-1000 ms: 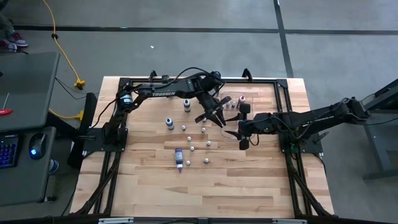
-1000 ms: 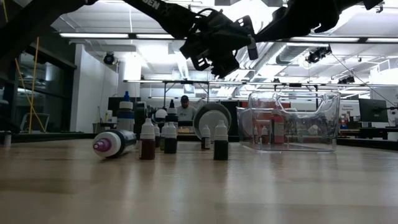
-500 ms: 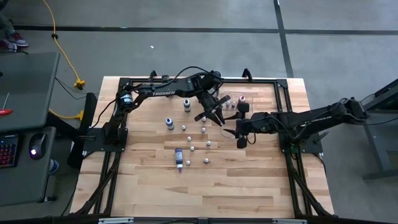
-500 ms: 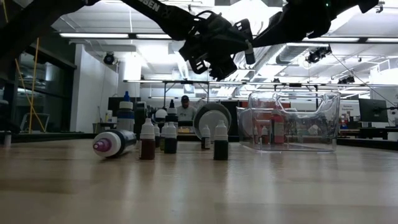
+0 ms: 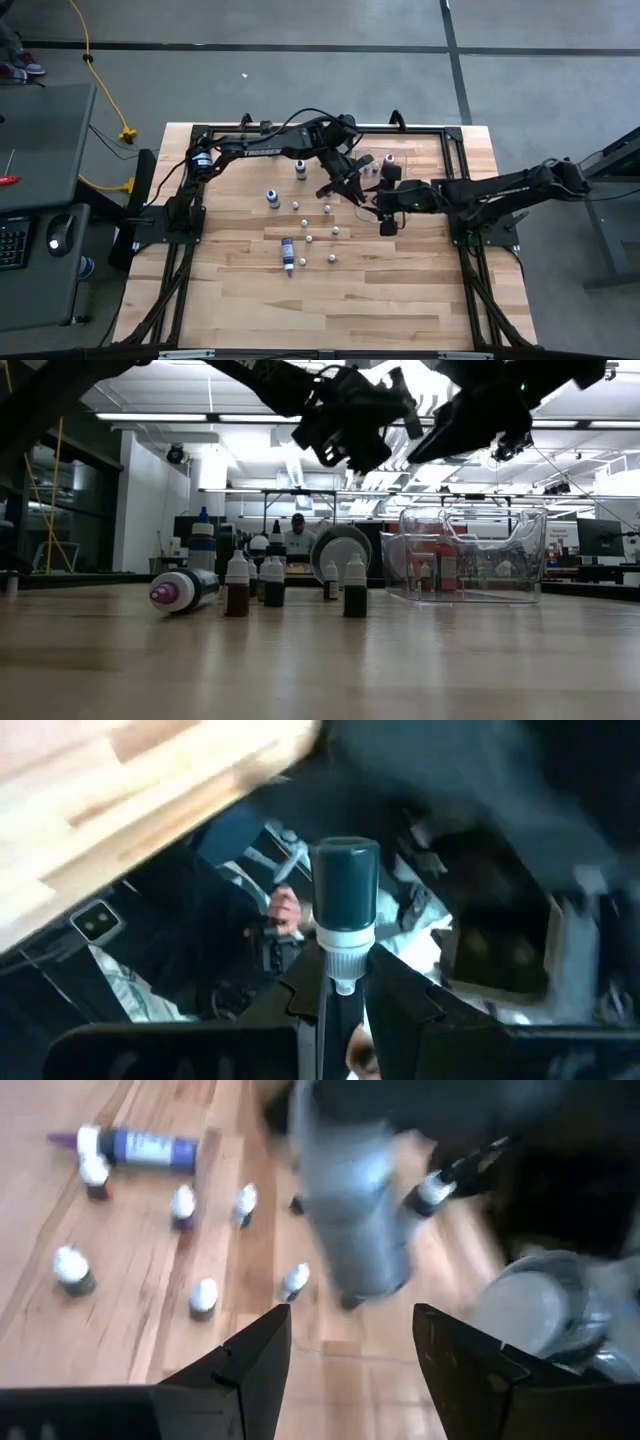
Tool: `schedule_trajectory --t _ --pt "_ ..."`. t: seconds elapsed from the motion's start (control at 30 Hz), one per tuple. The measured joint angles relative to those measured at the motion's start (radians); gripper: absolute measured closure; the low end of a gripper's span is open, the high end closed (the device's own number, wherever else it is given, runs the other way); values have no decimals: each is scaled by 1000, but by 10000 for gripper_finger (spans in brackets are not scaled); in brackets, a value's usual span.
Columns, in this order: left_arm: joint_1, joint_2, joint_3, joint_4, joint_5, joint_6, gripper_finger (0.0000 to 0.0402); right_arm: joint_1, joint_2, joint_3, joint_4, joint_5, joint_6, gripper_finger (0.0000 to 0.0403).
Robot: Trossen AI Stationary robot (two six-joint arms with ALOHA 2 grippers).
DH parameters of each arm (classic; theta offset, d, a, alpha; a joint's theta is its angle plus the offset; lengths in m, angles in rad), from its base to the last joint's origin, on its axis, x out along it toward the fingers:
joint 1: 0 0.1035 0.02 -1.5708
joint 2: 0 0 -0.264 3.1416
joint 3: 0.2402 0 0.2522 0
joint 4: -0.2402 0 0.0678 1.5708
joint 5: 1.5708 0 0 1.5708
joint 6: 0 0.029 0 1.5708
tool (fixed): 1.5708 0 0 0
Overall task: Pick & Place food coloring
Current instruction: Put the small blue food coloring bottle into the transparent bin
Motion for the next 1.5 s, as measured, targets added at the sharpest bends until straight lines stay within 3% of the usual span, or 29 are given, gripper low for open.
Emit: schedule_trajectory --t 0.93,1.5 --pt "-1 27 -3 -29 -44 34 360 -8 -10 1 89 -140 10 213" --pt "-1 30 -5 -33 -41 34 360 -8 -10 1 60 -163 -10 337"
